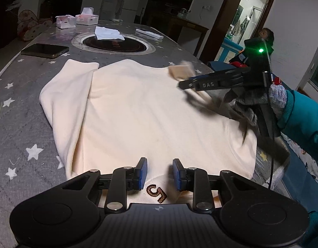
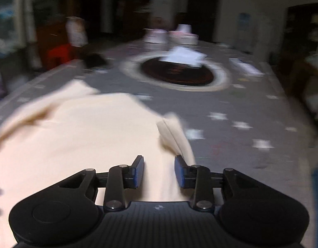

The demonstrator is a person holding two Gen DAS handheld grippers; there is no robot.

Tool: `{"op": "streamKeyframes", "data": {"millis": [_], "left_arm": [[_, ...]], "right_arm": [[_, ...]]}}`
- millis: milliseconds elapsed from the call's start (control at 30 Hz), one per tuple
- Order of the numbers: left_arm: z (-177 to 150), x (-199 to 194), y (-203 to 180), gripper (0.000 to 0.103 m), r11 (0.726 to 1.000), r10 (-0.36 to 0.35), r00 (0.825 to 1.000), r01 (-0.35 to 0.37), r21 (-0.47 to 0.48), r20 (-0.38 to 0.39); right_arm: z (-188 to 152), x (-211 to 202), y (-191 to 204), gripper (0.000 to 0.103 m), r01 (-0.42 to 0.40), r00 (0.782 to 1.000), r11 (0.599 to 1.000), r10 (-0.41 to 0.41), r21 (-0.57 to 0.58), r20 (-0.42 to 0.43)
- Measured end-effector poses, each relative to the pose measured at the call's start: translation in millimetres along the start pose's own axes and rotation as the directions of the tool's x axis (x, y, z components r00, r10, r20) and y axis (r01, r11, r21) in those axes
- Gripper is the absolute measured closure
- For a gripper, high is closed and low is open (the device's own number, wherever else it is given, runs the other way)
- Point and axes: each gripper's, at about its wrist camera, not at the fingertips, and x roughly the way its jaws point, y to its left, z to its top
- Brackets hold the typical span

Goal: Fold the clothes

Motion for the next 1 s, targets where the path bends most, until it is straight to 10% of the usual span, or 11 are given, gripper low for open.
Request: {"op": "streamKeyframes", "data": {"millis": [133,467,867,1000], "left_arm": [[12,1,3,0.071,1.0,-0.003,1.0,0.003,0.001,-0.008],[101,17,40,0.065,0.98,0.198,0.973,-0.196,-0.027,0.12],[163,118,86,0.055,0.945,0.322,0.946,-0.323,-0.044,-0.029],[160,126,89,0.068,0.934,0.357,0.934,-0.358,-0.013,-0.026]], "right_arm": [[-4,-7,-21,0.065,0.097,0.995,0.994,-0.096,0.05,-0.011],[-2,-32,14,0.052,-0.065,0.996,0.997,0.064,0.028,0.061],[-13,-20,46,0.047,-0.169,0.986,0.985,0.168,0.029,0.017],[-16,-22,44,0.045,-0.17,0.985,0.985,0.169,0.034,0.016]]}}
